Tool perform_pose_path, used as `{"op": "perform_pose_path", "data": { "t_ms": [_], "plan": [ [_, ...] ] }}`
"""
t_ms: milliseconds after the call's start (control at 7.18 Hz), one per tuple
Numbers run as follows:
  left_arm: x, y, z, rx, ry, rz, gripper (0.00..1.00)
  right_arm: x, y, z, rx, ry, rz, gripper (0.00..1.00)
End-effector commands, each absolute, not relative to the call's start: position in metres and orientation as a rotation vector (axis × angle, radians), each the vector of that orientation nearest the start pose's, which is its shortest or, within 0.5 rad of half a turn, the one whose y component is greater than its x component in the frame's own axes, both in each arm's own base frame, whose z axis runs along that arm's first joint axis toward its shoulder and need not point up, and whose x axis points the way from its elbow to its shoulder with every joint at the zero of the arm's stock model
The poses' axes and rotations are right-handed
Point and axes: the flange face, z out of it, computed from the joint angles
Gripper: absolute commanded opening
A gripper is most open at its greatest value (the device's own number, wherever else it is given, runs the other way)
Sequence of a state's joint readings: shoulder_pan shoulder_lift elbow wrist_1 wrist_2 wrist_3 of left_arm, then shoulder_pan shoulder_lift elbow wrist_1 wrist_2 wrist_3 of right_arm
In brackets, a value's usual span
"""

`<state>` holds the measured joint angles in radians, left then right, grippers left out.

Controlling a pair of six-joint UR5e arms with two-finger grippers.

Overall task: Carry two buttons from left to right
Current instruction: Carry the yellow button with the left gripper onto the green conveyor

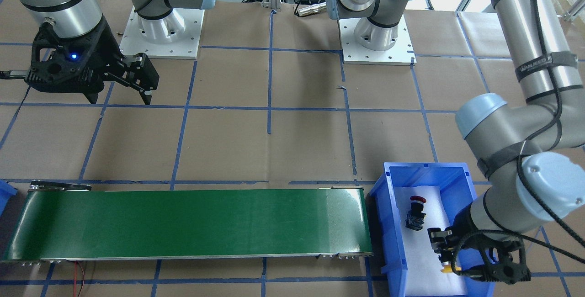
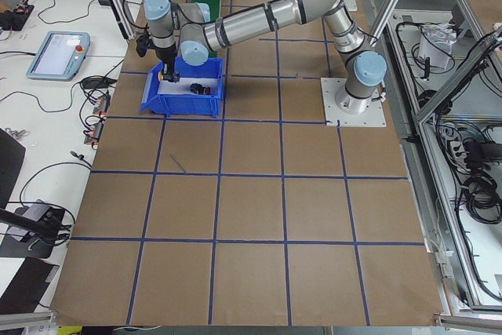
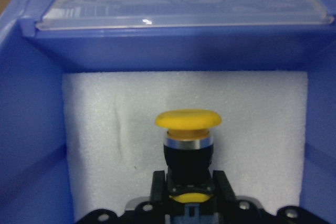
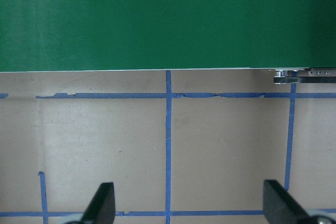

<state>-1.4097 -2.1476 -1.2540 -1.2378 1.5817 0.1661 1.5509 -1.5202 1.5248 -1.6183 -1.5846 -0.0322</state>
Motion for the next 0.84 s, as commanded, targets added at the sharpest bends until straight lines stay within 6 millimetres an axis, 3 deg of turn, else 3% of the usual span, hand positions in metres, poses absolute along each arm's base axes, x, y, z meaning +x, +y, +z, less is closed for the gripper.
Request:
{"op": "perform_pose_path", "data": {
  "t_ms": [0,139,279,418,557,696],
  "plan": [
    [-0.038,-0.677,0.419,-0.029,3.118,-0.073,0.06,0.122,-0.52,0.49,-0.019,3.156,-0.067,1.0],
    [-0.072,-0.662,0.441,-0.086,3.12,-0.089,0.06,0.122,-0.52,0.49,-0.019,3.156,-0.067,1.0],
    [-0.118,-0.65,0.447,-0.09,3.118,-0.101,0.06,0.122,-0.52,0.49,-0.019,3.156,-0.067,1.0],
    [-0.167,-0.645,0.435,-0.149,3.114,-0.098,0.06,0.122,-0.52,0.49,-0.019,3.156,-0.067,1.0],
    [-0.195,-0.648,0.419,-0.193,3.114,-0.128,0.06,0.122,-0.52,0.49,-0.019,3.156,-0.067,1.0],
    [-0.202,-0.657,0.398,-0.193,3.116,-0.112,0.06,0.122,-0.52,0.49,-0.019,3.156,-0.067,1.0]
  ]
}}
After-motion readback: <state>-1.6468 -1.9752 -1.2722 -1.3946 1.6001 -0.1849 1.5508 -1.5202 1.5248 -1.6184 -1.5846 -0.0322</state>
